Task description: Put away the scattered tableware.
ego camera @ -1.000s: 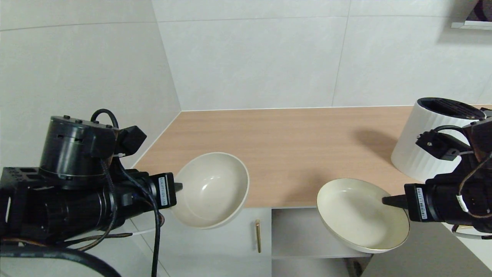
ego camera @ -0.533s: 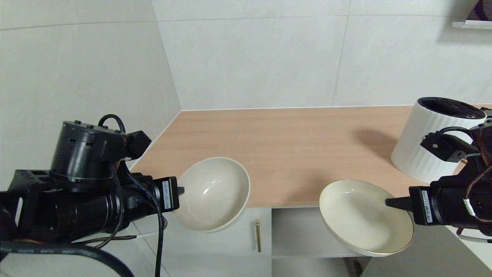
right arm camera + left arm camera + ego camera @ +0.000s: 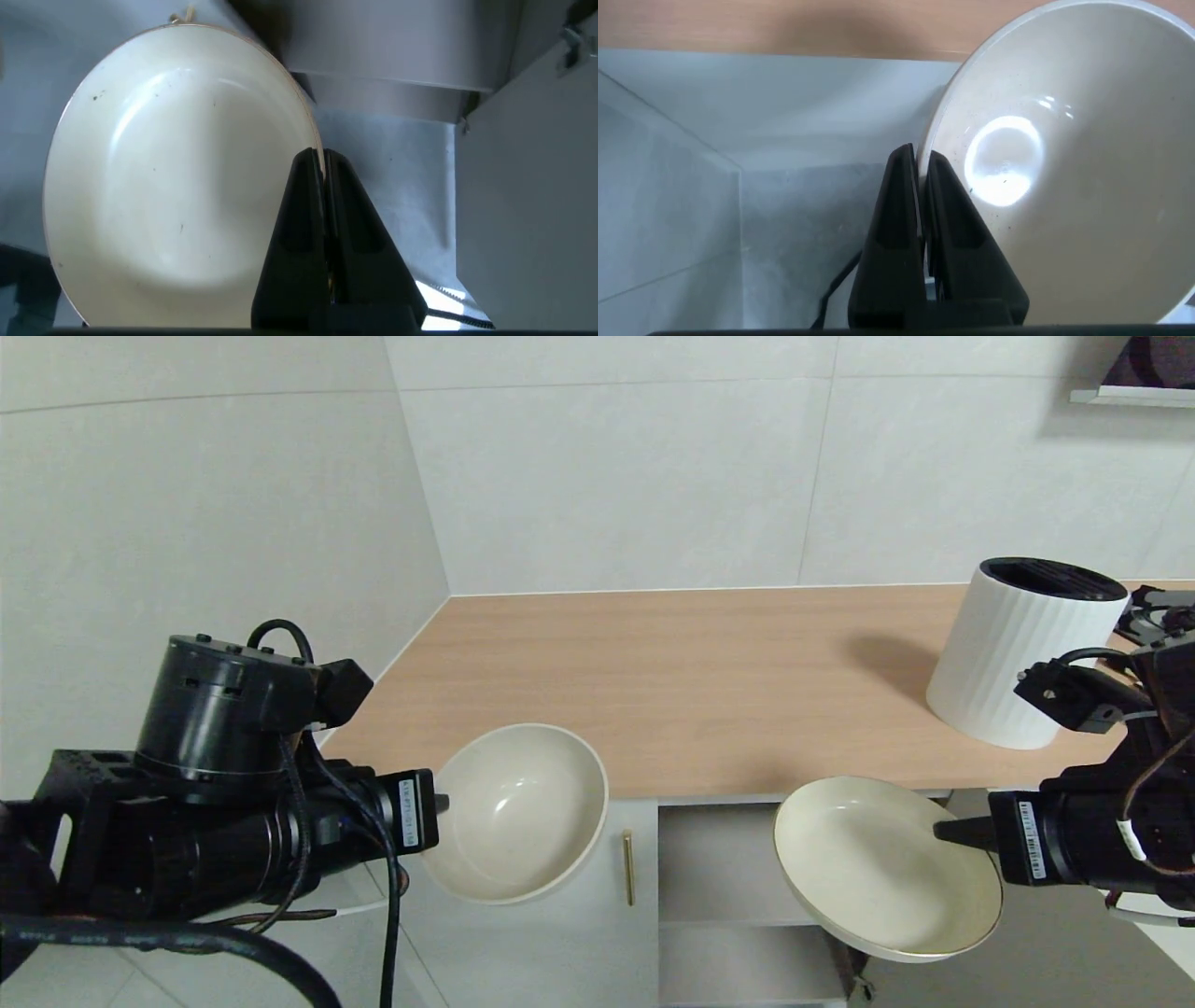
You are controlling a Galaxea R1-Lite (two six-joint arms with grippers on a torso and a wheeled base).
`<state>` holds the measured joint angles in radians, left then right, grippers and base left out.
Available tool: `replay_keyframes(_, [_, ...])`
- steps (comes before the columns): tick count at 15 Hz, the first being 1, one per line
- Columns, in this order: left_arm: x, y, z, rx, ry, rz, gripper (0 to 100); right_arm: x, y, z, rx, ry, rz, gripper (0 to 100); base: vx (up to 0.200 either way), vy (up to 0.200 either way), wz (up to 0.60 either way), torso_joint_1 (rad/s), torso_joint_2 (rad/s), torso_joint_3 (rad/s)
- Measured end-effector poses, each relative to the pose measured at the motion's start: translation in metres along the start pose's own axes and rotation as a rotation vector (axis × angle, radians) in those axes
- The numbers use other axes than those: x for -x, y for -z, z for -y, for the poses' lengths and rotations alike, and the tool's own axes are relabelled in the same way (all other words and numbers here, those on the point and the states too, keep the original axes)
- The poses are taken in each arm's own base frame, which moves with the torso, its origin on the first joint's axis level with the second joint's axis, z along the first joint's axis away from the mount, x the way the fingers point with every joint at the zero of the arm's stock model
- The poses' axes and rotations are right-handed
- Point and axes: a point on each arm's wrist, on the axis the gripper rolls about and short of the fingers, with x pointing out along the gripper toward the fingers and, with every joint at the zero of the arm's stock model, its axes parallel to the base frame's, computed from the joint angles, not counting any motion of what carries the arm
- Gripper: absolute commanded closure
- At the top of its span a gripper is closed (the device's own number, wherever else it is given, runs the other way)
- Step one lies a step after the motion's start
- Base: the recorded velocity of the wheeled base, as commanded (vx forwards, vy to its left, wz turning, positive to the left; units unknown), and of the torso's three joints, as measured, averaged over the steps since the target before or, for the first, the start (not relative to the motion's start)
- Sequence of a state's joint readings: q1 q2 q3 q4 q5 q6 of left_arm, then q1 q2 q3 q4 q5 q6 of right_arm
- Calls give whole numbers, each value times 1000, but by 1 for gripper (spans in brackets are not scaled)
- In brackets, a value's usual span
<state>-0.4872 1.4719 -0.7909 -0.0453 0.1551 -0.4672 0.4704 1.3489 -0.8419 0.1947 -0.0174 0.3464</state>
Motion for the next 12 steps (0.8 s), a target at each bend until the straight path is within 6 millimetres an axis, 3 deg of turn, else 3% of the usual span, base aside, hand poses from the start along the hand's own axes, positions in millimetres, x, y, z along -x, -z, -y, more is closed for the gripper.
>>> replay_keyframes(12, [-5, 3, 0, -2, -7, -19, 100, -16, 2, 0, 1, 19, -53, 100, 0, 0, 0, 0, 0, 0])
